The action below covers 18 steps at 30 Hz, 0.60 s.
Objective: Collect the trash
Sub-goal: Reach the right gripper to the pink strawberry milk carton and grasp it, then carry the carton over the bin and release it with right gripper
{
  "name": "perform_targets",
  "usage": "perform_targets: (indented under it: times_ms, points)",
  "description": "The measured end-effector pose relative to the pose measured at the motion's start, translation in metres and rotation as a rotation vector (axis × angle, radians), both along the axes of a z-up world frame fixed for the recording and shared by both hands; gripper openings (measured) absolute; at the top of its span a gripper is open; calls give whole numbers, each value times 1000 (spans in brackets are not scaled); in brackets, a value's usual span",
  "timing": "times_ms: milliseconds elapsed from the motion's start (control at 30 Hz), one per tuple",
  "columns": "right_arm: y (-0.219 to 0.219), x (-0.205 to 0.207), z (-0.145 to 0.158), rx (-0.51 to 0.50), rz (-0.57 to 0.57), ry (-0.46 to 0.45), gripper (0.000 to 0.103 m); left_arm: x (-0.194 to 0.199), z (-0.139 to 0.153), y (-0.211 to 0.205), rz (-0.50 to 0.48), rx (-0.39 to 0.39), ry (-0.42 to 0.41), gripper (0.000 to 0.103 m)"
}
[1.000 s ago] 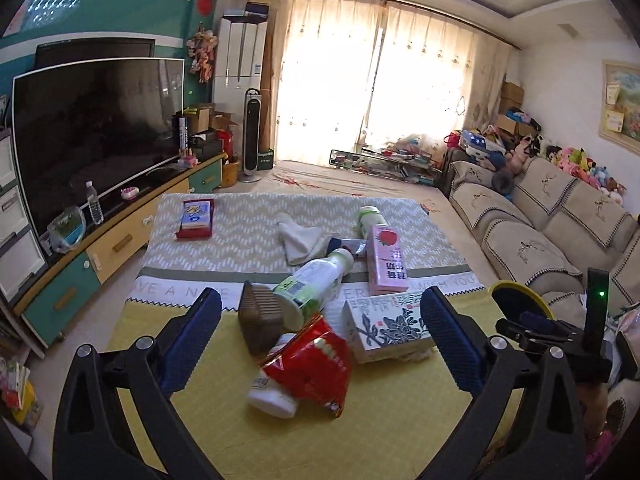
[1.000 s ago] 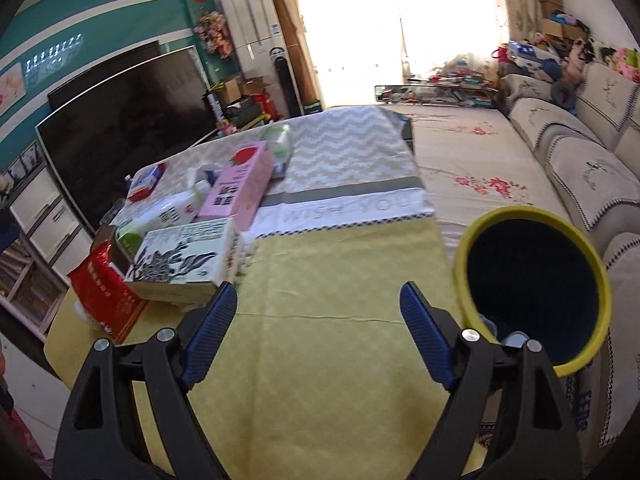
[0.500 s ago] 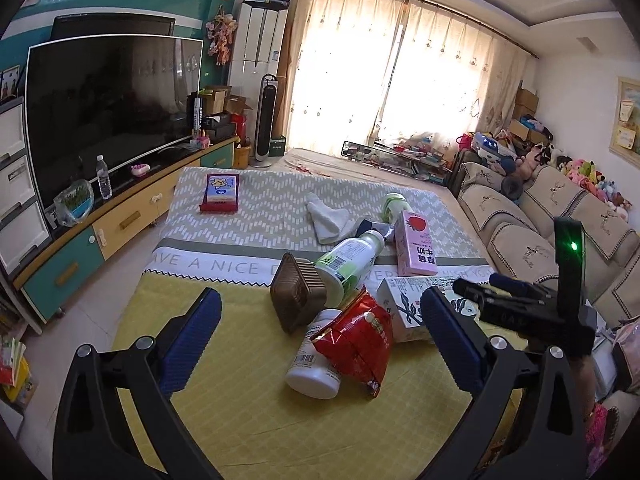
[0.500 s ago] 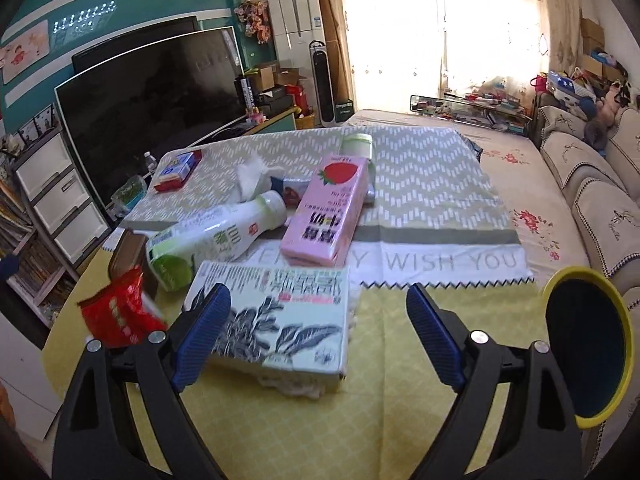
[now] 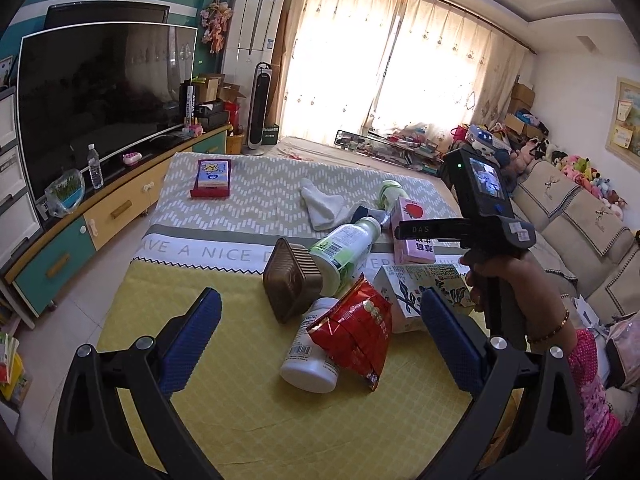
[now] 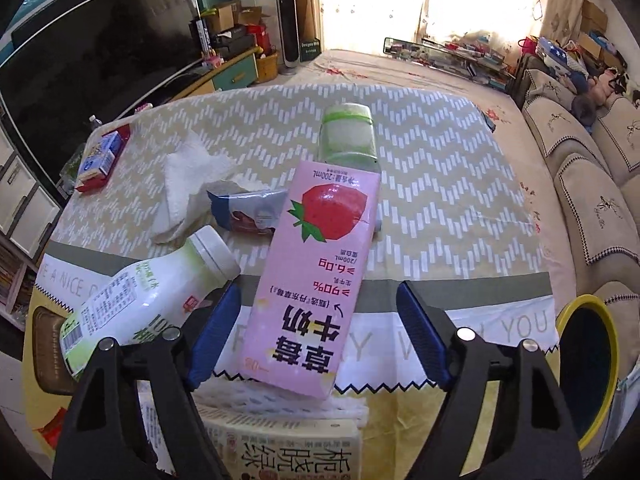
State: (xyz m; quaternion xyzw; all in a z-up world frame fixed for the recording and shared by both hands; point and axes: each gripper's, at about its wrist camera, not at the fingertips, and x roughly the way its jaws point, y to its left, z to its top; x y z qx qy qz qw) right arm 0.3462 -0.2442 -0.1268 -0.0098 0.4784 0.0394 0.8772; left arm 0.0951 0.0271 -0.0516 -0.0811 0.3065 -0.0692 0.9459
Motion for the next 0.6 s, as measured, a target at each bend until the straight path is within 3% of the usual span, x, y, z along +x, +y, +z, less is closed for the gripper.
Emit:
perform_targets:
  times_ms: [233,267,300,367,600]
  points:
    - [0,7,-15,6,-15,35,67,2,-5,1,-3,-12,11,98]
    - [1,8,-15,5,-16,34,64,2,-6,1,-3,-14,12,98]
    - [2,8,-16,4,-17,33,54,2,-6,1,-5,-15,13,98]
    - [2,7,-16,1,-21,26,47,1,-5,1,-6,-12,12,98]
    - [-7,-8,0,43,-22,-42,46,0,-5,-1,-9,-10,13,98]
